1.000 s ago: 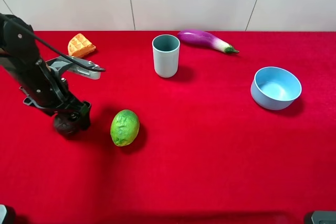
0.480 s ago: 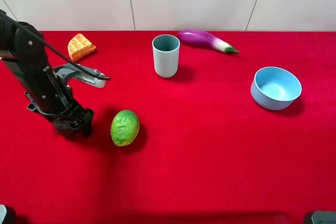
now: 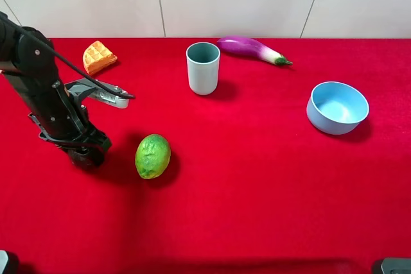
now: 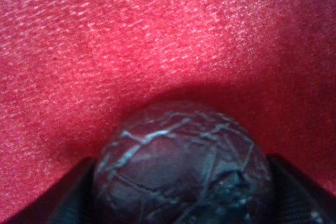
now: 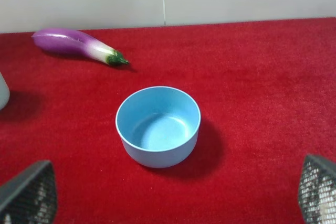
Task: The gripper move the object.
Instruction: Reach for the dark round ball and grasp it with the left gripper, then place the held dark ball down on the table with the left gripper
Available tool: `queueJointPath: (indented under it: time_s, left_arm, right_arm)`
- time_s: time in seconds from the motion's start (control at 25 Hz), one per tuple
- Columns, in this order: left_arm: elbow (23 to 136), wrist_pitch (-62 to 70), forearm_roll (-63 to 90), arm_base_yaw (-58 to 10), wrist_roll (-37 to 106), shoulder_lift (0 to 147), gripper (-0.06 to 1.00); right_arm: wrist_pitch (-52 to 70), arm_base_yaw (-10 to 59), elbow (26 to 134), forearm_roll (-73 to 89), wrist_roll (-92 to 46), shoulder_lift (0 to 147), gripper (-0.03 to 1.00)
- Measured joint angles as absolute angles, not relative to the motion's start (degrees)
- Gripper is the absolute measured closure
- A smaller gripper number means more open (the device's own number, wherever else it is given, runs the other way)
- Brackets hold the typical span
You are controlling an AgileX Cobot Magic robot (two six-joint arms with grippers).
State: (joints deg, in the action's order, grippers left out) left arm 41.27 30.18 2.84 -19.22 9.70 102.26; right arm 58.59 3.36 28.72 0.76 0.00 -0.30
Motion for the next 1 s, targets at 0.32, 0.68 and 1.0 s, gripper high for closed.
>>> queueJointPath:
  time_s: [0.32, 0.68, 1.0]
  left_arm:
    - [41.3, 30.2, 2.8, -19.2, 9.6, 102.3, 0.35]
    - [41.5, 30.7, 2.8, -19.2, 9.6, 102.3, 0.35]
    - [47.3, 39.9, 1.6, -19.2, 7.0, 97.4, 0.35]
  right_arm:
    - [58.6, 3.4, 28.7, 0.8, 0.0, -0.3, 0.28]
    - [58.6, 3.4, 28.7, 0.8, 0.0, -0.3, 0.28]
    - [58.6, 3.4, 28.7, 0.8, 0.0, -0.3, 0.28]
